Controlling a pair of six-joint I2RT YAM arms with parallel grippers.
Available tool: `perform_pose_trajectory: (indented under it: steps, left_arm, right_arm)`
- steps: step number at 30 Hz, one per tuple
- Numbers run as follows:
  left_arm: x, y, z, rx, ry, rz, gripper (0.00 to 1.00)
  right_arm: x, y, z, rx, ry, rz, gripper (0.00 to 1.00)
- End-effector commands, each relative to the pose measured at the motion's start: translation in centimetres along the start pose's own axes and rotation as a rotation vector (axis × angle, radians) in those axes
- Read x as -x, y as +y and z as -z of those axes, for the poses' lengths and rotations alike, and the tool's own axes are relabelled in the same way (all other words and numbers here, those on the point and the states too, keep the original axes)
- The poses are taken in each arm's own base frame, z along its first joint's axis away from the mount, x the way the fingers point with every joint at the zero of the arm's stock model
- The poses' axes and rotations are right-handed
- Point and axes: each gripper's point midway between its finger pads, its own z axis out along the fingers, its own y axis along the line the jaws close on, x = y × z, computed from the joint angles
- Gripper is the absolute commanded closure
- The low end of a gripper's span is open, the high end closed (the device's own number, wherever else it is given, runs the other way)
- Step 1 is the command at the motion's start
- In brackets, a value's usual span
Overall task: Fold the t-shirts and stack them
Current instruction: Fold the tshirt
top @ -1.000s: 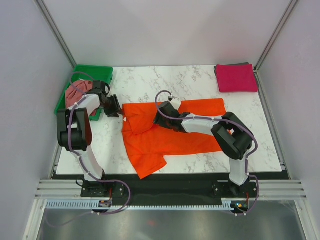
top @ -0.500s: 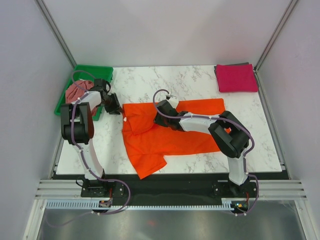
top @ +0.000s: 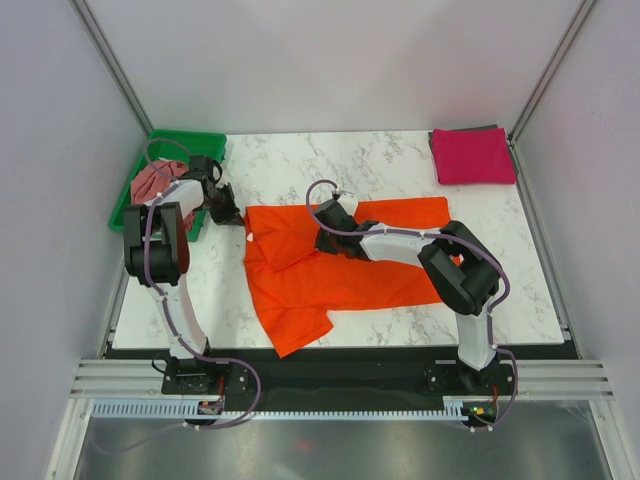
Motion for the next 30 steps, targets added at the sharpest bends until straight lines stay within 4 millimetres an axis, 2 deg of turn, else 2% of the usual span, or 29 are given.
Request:
perform_pose_trajectory:
  steps: [1,10,15,20,25,26,28,29,30]
  left_arm:
    - [1.5,0.1,-0.2,0.007,-0.037,-0.026,0.98]
    - [1.8,0.6,-0.1,0.032,-0.051,-0.026,0.98]
    - [2.3,0.7,0.1,0.034,-0.062,-0.025,0.98]
    - [2.6,0.8,0.3,0.036,-0.07,-0.024,0.98]
    - [2.8,0.4,0.7,0.027,-0.079,-0.026,0.98]
    - [3.0,0.2,1.1,0.022,-0.085,-0.029,0.97]
    - [3.4,-0.2,2.0,0.017,-0.102,-0.034,0.89]
    - [3.9,-0.7,2.9,0.009,-0.121,-0.04,0.79]
    - [4.0,-0.9,3.4,0.006,-0.129,-0.039,0.73]
  right_arm:
    - [1.5,0.6,1.0,0.02,-0.02,0.029,1.0]
    - [2.9,1.7,1.3,0.068,-0.02,0.066,1.0]
    - [2.8,2.4,2.0,0.107,0.001,0.081,0.99]
    - [2.2,1.8,1.9,0.099,0.018,0.092,0.98]
    - [1.7,0.7,2.1,0.081,0.022,0.125,0.86]
    - [1.9,0.6,2.2,0.081,0.021,0.125,0.77]
    - [2.4,1.0,2.8,0.102,0.014,0.131,0.67]
    - [2.7,1.7,3.2,0.13,0.011,0.138,0.62]
    - [2.7,2.0,3.3,0.143,0.016,0.137,0.59]
